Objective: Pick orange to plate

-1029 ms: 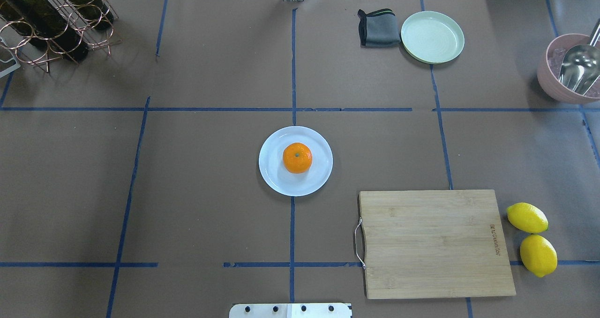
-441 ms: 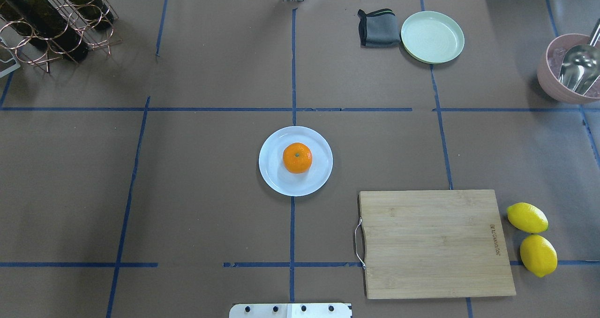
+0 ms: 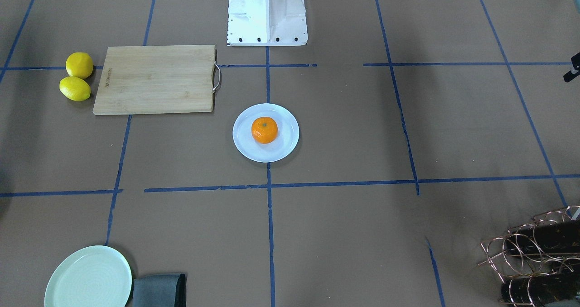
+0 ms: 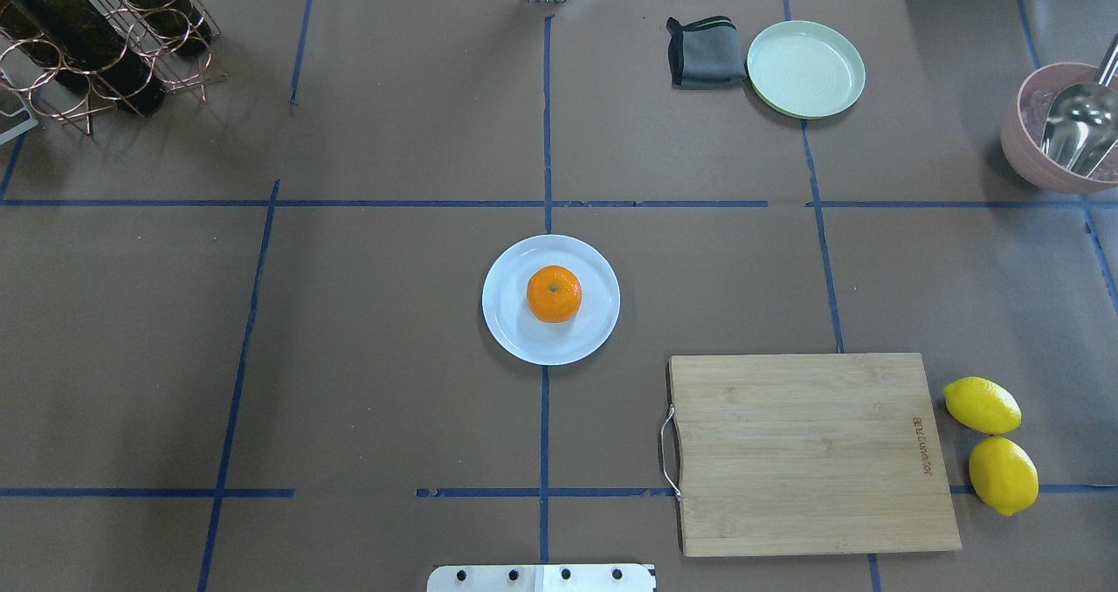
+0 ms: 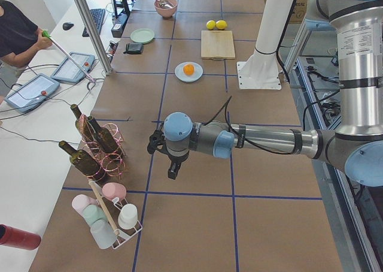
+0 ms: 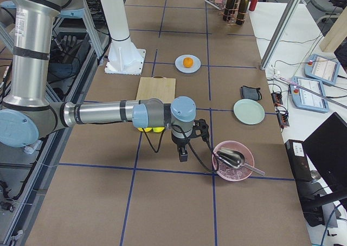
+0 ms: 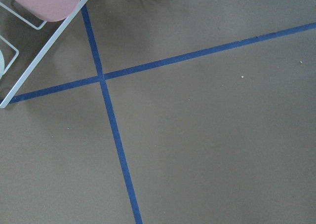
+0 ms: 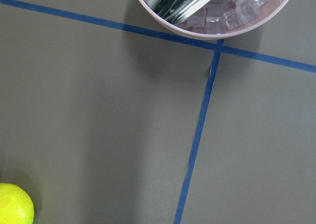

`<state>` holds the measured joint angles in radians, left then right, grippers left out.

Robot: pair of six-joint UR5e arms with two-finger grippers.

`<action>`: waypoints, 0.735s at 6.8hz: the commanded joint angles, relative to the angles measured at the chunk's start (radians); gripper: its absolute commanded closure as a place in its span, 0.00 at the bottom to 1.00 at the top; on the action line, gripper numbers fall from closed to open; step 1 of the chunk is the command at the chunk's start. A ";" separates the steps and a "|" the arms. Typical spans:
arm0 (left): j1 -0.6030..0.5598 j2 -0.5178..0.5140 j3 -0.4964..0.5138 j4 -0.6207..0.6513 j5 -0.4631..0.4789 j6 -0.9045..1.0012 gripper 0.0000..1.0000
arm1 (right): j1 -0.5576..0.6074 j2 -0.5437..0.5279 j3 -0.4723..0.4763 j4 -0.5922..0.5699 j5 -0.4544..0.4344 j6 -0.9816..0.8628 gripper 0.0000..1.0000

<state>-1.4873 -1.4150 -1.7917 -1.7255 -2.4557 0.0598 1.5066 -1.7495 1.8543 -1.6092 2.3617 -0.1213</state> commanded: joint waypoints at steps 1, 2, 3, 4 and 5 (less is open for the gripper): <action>0.004 0.001 -0.002 0.001 0.000 0.000 0.00 | 0.001 0.001 -0.001 0.002 -0.001 0.000 0.00; 0.004 0.004 0.000 0.004 0.000 0.000 0.00 | 0.001 0.001 -0.004 0.002 -0.012 0.000 0.00; 0.004 0.007 0.015 0.006 0.003 -0.002 0.00 | 0.001 -0.002 -0.007 0.000 -0.015 0.000 0.00; 0.004 0.008 0.015 0.006 0.001 -0.002 0.00 | 0.001 -0.007 0.011 0.002 -0.015 0.000 0.00; 0.004 0.008 0.015 0.004 0.000 -0.002 0.00 | 0.001 -0.002 0.005 0.002 -0.016 0.000 0.00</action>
<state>-1.4834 -1.4077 -1.7781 -1.7202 -2.4545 0.0585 1.5079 -1.7535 1.8586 -1.6080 2.3474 -0.1212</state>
